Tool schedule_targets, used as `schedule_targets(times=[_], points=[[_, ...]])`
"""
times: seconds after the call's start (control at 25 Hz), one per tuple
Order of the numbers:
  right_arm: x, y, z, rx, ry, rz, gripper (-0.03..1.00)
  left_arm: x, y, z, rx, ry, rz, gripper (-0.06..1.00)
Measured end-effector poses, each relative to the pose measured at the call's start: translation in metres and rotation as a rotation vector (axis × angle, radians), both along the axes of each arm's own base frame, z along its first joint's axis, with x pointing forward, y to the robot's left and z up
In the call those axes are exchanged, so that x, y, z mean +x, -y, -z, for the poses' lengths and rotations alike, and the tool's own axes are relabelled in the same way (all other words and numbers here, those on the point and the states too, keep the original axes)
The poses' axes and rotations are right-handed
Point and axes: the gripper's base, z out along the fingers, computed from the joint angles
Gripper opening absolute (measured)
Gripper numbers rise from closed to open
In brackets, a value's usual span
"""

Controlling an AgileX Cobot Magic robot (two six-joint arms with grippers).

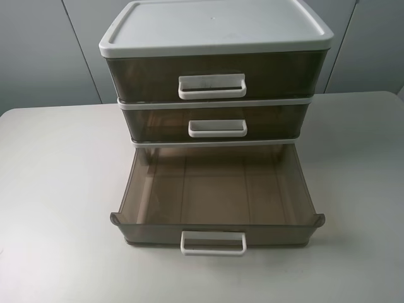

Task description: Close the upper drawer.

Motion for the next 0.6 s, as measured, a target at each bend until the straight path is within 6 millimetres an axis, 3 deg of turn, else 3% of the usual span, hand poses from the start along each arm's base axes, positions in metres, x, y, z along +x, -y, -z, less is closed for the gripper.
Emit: schedule_targets(times=[0.2,0.36,0.6], points=[[-0.020,0.024,0.016,0.145,0.026,0.063,0.68,0.000,0.000,0.000,0.000,0.000,0.000,0.74],[-0.029,0.038,0.018,0.267,0.064,0.108,0.68,0.000,0.000,0.000,0.000,0.000,0.000,0.74],[-0.032,0.045,0.018,0.311,0.091,0.137,0.68,0.000,0.000,0.000,0.001,0.000,-0.001,0.74]])
